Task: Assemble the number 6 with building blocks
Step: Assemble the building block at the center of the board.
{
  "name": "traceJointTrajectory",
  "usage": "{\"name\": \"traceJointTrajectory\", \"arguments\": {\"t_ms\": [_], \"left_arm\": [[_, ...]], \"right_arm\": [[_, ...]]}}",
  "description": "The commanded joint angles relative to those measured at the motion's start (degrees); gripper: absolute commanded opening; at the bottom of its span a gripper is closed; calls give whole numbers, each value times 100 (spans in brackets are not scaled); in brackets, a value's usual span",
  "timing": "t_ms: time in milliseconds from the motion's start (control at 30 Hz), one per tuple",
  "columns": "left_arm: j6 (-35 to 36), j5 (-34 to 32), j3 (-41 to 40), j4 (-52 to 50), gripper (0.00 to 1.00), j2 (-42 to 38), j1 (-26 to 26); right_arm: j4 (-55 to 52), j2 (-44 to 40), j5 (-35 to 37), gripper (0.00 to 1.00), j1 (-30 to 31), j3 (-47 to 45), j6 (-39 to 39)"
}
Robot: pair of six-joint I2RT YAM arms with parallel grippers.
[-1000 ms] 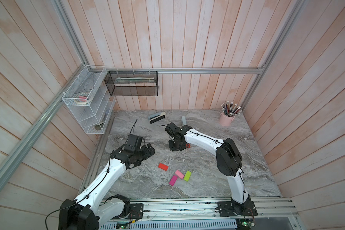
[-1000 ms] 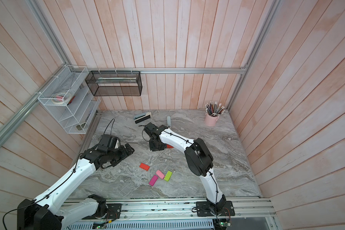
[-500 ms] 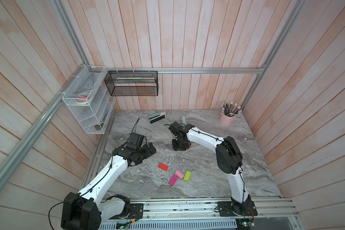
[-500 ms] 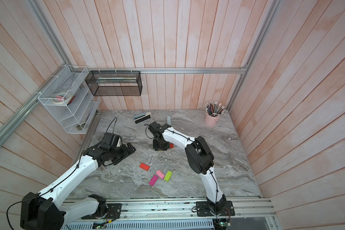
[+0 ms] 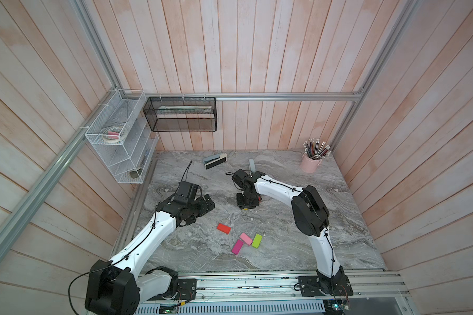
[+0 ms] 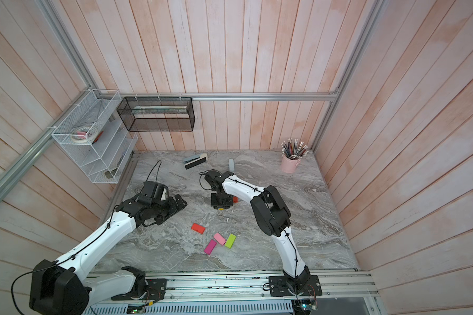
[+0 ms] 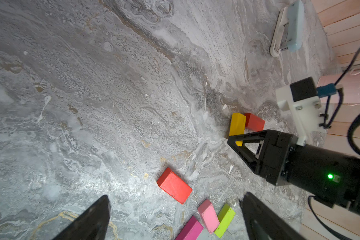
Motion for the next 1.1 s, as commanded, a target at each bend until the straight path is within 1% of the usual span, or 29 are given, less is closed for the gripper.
{"name": "traceJointTrajectory", "arguments": {"t_ms": [0,467,1067], "left_arm": [[92,85,124,113,100,56,-11],[160,94,148,100,100,99,0],[182,120,181,34,100,67,35]], "right_arm": [[-102,102,-5,34,-68,-61,76],[-34,210,13,35,-204,-74,100],[95,298,-44,36,-223,-126,251]]}}
